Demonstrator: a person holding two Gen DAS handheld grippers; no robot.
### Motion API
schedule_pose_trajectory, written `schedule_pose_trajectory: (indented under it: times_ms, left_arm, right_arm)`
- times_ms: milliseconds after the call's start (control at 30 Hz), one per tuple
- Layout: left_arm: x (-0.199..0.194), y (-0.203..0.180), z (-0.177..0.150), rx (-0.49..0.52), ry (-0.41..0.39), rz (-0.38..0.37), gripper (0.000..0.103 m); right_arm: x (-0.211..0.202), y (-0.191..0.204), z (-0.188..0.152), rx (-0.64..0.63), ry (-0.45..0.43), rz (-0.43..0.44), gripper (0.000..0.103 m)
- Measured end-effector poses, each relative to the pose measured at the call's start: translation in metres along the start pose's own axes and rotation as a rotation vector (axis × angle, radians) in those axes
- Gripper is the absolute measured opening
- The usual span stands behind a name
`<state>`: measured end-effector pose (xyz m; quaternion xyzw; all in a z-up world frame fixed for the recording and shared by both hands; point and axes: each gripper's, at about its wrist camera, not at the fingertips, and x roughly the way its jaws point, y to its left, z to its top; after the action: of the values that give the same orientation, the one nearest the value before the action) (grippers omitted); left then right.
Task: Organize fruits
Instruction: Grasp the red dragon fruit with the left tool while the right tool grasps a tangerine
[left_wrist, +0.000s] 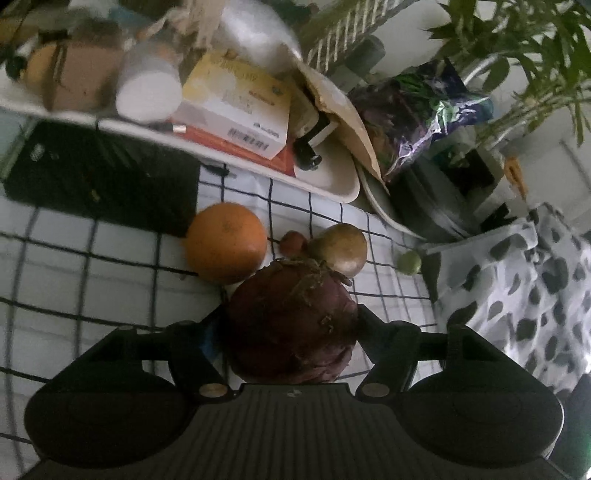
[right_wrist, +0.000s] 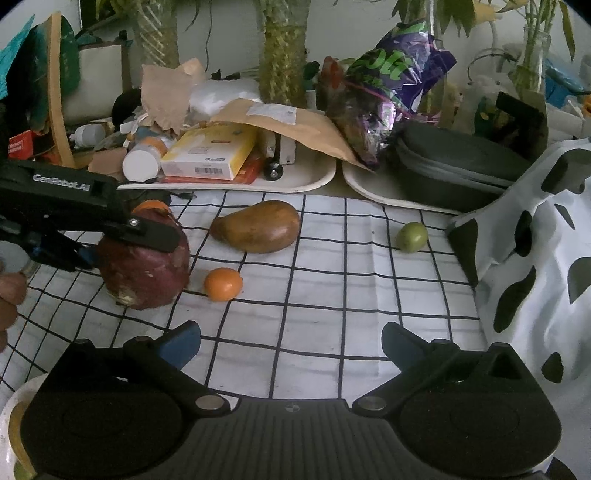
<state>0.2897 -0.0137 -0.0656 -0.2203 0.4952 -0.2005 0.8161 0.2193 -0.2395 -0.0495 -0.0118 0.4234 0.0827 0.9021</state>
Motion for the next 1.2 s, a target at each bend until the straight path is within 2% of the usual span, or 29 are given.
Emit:
schedule_pose_trajectory:
  times_ms: [100,300,367,433,567,700,867,1033,1200]
  left_arm:
    - [-0.009,-0.001,0.001,0.043,-0.015,0.024,0.068]
    - [-0.029,-0.011,-0.003,0.201,-0.043,0.103,0.068]
    - [-0.034,-0.015,-0.005,0.264,-0.054,0.135,0.068]
    - [-0.037,-0.020,-0.007,0.321,-0.061,0.169,0.068]
    - [-0.043,-0.020,-0.008,0.373,-0.069,0.198,0.068]
    - [-0.045,-0.014,-0.007,0.379,-0.064,0.214,0.068]
    - [-0.045,-0.007,-0.006,0.372,-0.053,0.222,0.068]
    - [-0.046,-0.003,-0.004,0.363,-0.045,0.218,0.068]
    - [-0.044,-0.004,-0.005,0.369,-0.033,0.217,0.068]
  right_arm:
    - [0.004,0.005,0.002,-0.010,-0.002,0.010,0.103]
    - [0.016,0.018,0.008,-0.040,-0.004,0.027,0.103]
    - [0.021,0.021,0.011,-0.044,-0.001,0.043,0.100]
    - [0.027,0.025,0.014,-0.051,0.007,0.059,0.091]
    - [0.037,0.032,0.017,-0.077,0.013,0.074,0.088]
    - [0.048,0.037,0.021,-0.091,0.021,0.079,0.081]
    - [0.060,0.038,0.025,-0.094,0.035,0.089,0.067]
    - [0.068,0.042,0.026,-0.123,0.042,0.104,0.033]
    - [0.068,0.039,0.026,-0.116,0.042,0.091,0.032]
